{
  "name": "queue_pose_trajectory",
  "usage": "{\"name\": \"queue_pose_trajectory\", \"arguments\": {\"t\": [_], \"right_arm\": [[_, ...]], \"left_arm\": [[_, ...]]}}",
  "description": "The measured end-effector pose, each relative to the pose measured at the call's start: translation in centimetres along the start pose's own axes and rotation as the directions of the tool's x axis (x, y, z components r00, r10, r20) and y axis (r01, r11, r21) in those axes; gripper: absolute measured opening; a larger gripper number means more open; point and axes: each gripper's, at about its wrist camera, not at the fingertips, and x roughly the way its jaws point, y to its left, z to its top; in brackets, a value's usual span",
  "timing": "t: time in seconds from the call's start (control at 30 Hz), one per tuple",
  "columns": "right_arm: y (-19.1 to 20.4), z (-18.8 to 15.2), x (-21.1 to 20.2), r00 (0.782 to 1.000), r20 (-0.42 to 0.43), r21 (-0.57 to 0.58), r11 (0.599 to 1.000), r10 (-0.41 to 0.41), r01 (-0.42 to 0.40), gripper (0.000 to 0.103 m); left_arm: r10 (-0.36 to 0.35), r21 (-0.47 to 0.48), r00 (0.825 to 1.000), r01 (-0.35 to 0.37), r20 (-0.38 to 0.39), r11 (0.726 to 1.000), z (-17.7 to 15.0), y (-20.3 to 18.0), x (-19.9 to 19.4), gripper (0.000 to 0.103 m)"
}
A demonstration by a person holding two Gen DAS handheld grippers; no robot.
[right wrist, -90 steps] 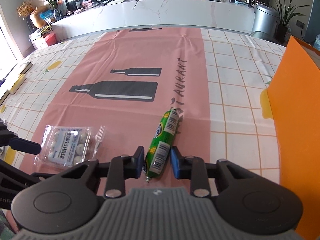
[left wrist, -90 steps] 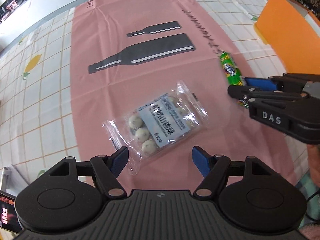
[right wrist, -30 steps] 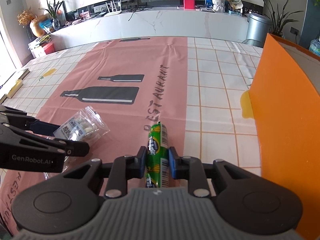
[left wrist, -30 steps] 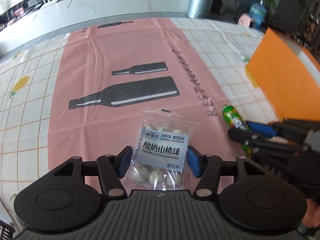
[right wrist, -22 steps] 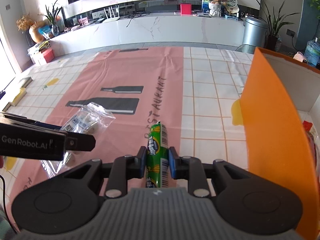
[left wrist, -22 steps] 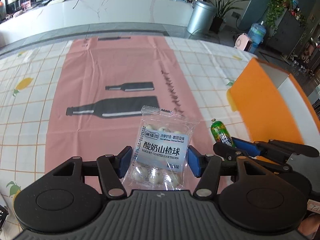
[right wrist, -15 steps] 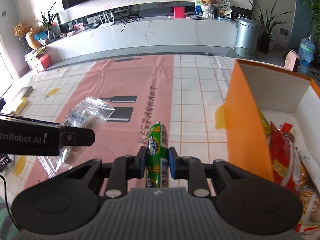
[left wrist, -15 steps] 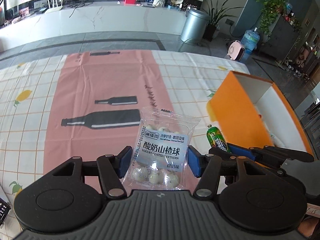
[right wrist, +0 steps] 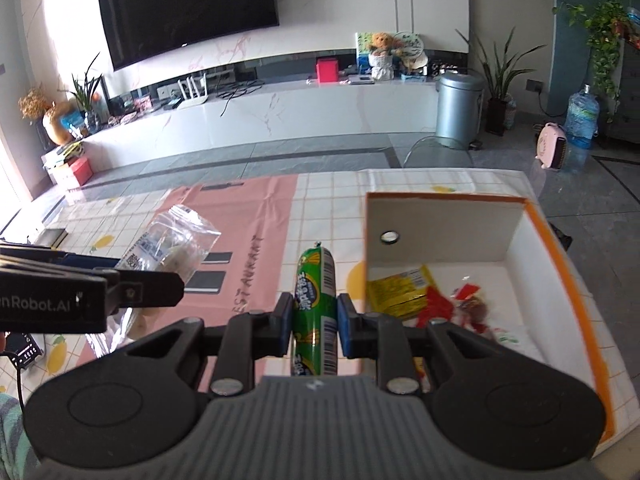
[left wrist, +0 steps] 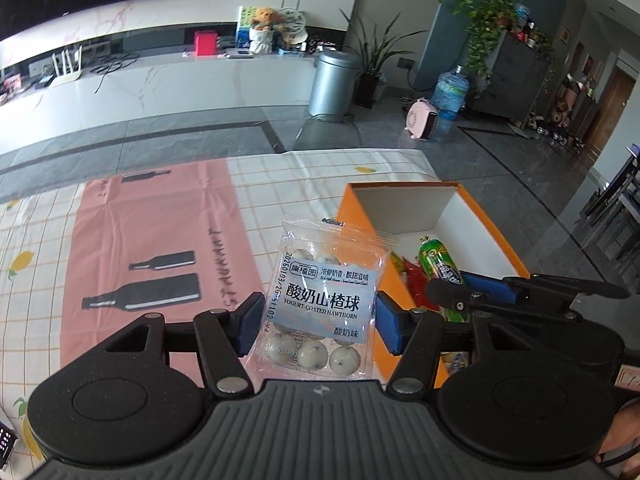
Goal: Organize snacks
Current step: 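Carry both held snacks over the orange box and lower them inside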
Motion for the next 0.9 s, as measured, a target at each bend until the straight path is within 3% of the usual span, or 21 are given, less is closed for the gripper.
{"name": "queue_pose_trajectory", "arguments": {"t": [0.4,0.57,0.8,0.9], "right_arm": [[-8.9,0.3,-2.8,0.997,-0.015,0.096,0.992,-0.076,0.078,0.02],[-12.8,0.5,-1.2,0.993,-0.081,0.116,0.989,-0.08,0.089,0.02],[-15.8,0.3,3.9,0.978,-0.2,0.11,0.99,-0.06,0.083,0.02],[-16.4,0.4,6.2,0.972,-0.234,0.104,0.993,-0.034,0.06,0.02]], "left_arm": [[-0.049,0.143,0.998,0.054,-0.034,0.988,2.5,-8.2,3.6,0.067],[-0.093,0.181,0.989,0.113,-0.116,0.977,3.1,-10.6,7.2,0.067],[-0.05,0.246,0.97,0.11,-0.236,0.963,2.8,-12.0,12.2,0.067],[-0.026,0.274,0.967,0.098,-0.254,0.957,3.6,-12.3,13.8,0.067]]}}
